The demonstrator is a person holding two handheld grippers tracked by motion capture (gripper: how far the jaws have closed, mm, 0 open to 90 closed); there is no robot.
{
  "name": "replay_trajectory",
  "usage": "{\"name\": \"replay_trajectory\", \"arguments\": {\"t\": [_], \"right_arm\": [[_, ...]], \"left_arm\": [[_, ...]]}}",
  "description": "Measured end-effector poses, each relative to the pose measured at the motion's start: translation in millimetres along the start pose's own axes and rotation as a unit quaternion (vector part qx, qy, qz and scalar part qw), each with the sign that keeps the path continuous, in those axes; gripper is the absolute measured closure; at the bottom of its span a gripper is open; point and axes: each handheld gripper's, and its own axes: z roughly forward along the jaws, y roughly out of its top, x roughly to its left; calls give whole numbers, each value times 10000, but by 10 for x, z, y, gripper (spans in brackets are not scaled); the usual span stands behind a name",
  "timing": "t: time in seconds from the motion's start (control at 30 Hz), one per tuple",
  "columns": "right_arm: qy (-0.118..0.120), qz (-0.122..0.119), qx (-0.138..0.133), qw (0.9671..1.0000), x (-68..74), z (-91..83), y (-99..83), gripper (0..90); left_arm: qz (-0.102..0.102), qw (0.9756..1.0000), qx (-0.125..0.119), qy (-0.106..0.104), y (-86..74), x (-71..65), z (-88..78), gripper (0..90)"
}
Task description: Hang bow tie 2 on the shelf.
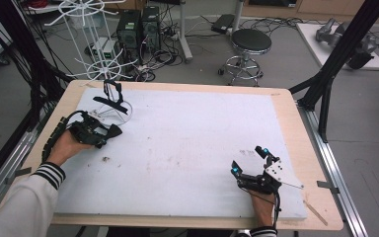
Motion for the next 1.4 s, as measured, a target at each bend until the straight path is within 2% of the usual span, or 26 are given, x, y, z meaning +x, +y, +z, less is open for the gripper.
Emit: {"name": "replay_trajectory", "arguments": {"t": [0.33, 0.57, 0.63, 0.77, 0.9, 1.03, 1.23, 1.4], "right_arm": [[18, -21, -2, 10000, 0, 1, -1, 8], [22, 9, 18, 10000, 7, 0, -1, 8], [19, 10, 21, 10000, 8, 0, -1, 8], [21, -2, 17, 10000, 6, 1, -2, 8], [22, 6, 23, 10000, 9, 1, -1, 8], [8, 9, 19, 10000, 11, 1, -1, 8], [0, -4, 23, 10000, 13, 0, 0, 8], [-1, -25, 24, 10000, 12, 1, -1, 8]], "left_arm": [[68, 9999, -144, -34, -12, -28, -67, 772], [28, 9989, -467, -34, -110, -47, -160, 771], [-24, 9977, -680, -31, -147, -55, -218, 772], [-110, 9943, -1057, -36, -233, -61, -335, 772], [-233, 9899, -1396, -28, -328, -34, -439, 772], [-251, 9872, -1573, 43, -406, -23, -515, 772], [-360, 9813, -1892, 60, -503, -32, -603, 771], [-509, 9734, -2235, 53, -548, -37, -698, 771]]}}
